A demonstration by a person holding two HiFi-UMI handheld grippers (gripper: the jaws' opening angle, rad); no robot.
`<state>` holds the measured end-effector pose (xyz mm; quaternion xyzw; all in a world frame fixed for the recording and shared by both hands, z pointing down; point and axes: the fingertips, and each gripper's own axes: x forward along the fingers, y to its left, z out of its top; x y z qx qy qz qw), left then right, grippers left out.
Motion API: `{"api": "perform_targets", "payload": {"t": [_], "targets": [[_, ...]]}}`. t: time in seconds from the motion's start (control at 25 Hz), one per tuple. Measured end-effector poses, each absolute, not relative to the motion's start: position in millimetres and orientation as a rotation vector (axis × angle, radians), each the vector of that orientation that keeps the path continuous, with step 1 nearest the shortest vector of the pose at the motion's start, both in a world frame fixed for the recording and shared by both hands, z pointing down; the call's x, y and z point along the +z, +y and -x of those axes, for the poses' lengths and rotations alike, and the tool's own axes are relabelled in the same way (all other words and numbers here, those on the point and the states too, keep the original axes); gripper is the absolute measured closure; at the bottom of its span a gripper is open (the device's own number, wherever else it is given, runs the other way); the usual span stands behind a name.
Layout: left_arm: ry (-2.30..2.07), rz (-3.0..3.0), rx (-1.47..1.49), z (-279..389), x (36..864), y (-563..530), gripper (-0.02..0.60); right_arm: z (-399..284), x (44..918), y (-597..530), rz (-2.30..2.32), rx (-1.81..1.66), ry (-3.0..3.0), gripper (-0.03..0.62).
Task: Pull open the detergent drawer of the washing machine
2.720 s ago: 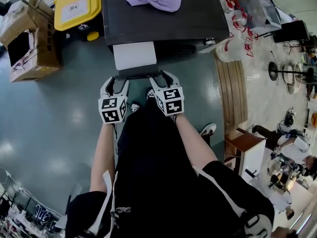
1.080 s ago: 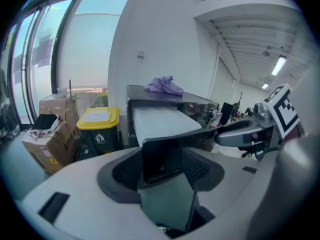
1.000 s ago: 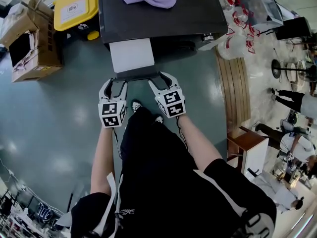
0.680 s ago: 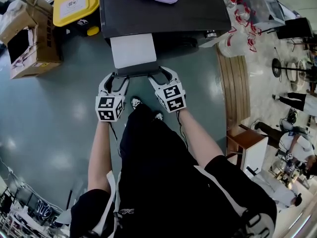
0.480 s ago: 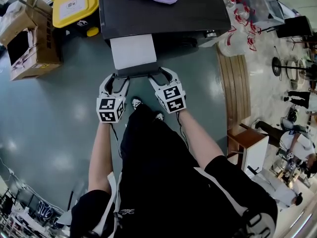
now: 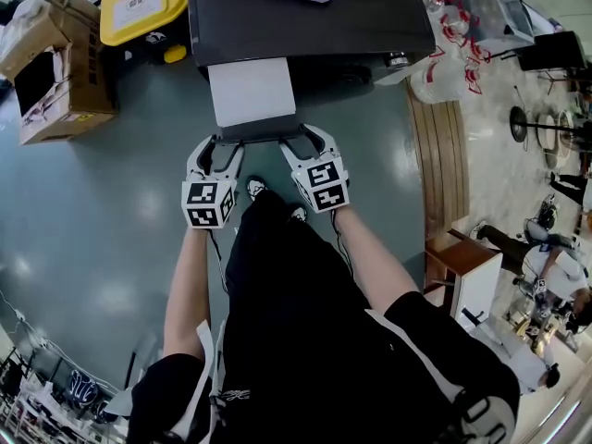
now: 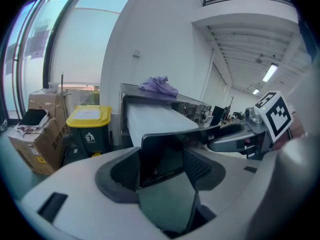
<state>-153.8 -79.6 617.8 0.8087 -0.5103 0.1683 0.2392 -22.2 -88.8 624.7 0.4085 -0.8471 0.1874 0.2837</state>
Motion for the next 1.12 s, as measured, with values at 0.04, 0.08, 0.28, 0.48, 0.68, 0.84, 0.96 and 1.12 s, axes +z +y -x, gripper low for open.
{"api": "perform_targets", "payload": {"t": [0.04, 0.08, 0.28, 0.48, 0.68, 0.84, 0.96, 1.12], "targets": [[-1.396, -2.213, 0.461, 153.6, 617.9, -78.8, 0.33, 22.0, 624.9, -88.0, -1.093, 0.503, -2.267, 0.364], [-1.396, -2.211, 0.461, 153.3, 617.7, -77.8, 0.33, 21.6, 624.8, -87.0, -1.092, 0.503, -2.267, 0.364], [-1.401, -2.197, 0.464, 150.5, 617.0, -69.0, 0.33, 18.5, 623.0, -80.1, -1.086, 0.496, -2.273, 0.364], [-1.414, -2.191, 0.462, 147.6, 616.6, -60.6, 0.33, 16.1, 623.3, -72.1, -1.082, 0.498, -2.275, 0.364], [-1.416, -2.189, 0.46, 145.6, 617.6, -52.4, 0.33, 13.7, 624.1, -64.3, -1.083, 0.497, -2.276, 0.365], [-1.414, -2.182, 0.474, 143.6, 617.1, -43.5, 0.33, 11.9, 621.4, -56.3, -1.079, 0.5, -2.278, 0.367], [-1.42, -2.175, 0.474, 142.4, 618.2, -38.6, 0.33, 10.6, 624.4, -51.2, -1.074, 0.504, -2.279, 0.367], [-1.433, -2.169, 0.468, 140.4, 617.5, -34.4, 0.33, 8.3, 625.8, -46.7, -1.065, 0.504, -2.279, 0.367]]}}
